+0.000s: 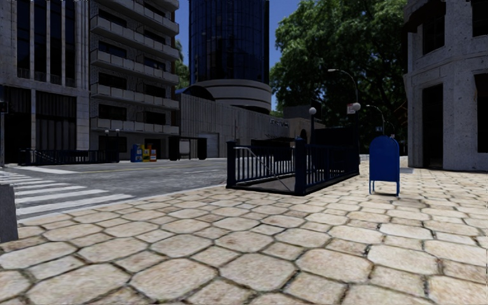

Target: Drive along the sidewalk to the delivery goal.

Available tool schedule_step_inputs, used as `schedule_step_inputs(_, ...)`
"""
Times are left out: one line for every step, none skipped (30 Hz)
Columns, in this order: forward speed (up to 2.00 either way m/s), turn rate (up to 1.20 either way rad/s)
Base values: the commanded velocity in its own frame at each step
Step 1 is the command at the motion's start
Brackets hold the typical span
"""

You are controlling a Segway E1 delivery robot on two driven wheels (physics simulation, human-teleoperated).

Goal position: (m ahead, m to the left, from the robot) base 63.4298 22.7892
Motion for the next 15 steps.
schedule_step_inputs(2.0, 0.56)
schedule_step_inputs(2.0, 0.56)
schedule_step_inputs(2.0, 0.56)
schedule_step_inputs(2.0, 0.56)
schedule_step_inputs(2.0, 0.56)
schedule_step_inputs(2.0, 0.56)
schedule_step_inputs(2.0, 0.56)
schedule_step_inputs(2.0, 0.56)
schedule_step_inputs(2.0, 0.56)
schedule_step_inputs(2.0, 0.56)
schedule_step_inputs(2.0, 0.56)
schedule_step_inputs(2.0, 0.56)
schedule_step_inputs(2.0, 0.56)
schedule_step_inputs(2.0, 0.56)
schedule_step_inputs(2.0, 0.56)
